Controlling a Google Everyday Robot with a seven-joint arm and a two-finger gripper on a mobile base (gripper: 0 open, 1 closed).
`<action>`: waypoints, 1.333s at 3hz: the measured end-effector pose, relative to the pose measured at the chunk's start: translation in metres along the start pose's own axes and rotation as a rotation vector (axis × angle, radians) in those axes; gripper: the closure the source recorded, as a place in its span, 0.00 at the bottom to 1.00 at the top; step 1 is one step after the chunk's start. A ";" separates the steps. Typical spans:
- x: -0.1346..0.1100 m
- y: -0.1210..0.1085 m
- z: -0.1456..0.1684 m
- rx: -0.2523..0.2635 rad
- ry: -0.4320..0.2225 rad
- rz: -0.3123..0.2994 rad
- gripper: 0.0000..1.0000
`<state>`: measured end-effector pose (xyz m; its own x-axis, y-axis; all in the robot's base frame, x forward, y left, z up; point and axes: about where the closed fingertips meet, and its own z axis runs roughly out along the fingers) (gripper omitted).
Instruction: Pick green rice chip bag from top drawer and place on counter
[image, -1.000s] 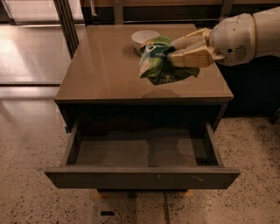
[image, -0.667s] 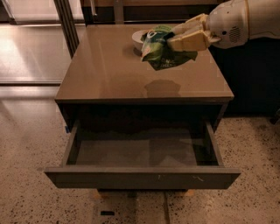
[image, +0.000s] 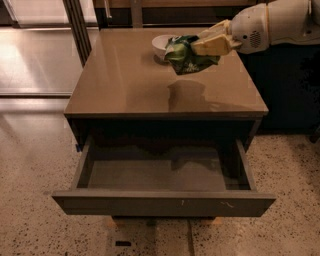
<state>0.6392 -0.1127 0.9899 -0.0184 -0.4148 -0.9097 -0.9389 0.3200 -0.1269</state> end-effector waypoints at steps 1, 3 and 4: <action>0.025 -0.010 0.022 -0.029 0.031 0.035 0.82; 0.050 -0.005 0.026 0.000 0.021 0.068 0.26; 0.061 -0.002 0.028 0.015 0.016 0.082 0.04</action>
Offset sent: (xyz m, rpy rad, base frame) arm 0.0147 0.0047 -0.0273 -0.0150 0.0464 0.0076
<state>0.6494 -0.1150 0.9233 -0.1008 -0.3999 -0.9110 -0.9288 0.3659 -0.0579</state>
